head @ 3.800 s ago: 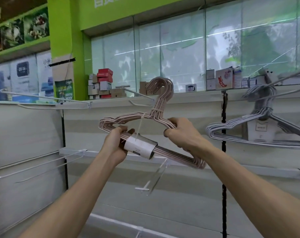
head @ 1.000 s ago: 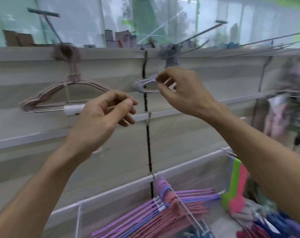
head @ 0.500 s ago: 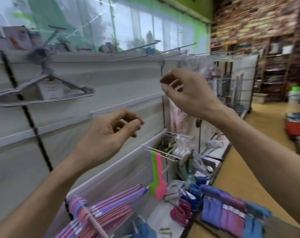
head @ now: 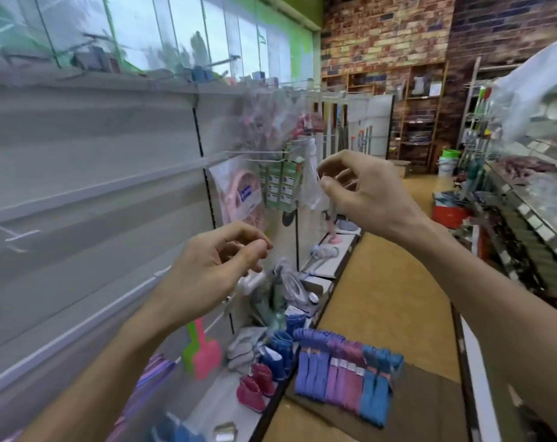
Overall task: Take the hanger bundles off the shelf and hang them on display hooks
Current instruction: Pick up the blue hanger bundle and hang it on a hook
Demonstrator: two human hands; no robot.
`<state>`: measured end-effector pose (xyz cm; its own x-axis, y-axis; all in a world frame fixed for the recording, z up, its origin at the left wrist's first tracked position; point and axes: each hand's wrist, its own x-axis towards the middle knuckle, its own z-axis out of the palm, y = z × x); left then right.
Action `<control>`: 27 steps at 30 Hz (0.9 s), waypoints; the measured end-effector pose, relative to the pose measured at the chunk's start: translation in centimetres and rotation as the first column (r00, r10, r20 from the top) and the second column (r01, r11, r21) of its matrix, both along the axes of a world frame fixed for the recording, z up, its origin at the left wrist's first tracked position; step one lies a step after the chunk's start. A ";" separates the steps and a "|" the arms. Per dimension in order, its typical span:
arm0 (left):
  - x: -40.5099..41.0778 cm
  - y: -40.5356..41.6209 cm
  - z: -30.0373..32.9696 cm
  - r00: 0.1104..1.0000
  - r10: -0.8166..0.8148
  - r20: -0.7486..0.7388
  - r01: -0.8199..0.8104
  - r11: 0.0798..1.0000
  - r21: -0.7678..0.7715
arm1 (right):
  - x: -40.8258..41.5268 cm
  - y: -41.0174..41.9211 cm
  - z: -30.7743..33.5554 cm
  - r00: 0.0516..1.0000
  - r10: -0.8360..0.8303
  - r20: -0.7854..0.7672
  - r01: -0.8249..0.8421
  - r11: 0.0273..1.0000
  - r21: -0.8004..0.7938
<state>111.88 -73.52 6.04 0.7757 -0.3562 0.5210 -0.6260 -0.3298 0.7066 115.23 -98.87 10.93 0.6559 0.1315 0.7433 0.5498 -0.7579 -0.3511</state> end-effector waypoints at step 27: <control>35.0 -26.1 -18.0 0.880 -0.249 -0.403 0.337 0.927 0.163 | 22.7 -25.9 -18.0 0.756 -0.553 -0.349 0.591 0.806 0.003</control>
<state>146.83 -99.62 -11.95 0.7366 -0.6692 0.0980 -0.4267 -0.3473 0.8350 137.97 -124.76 -7.03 0.7818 -0.4124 0.4677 -0.1308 -0.8418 -0.5237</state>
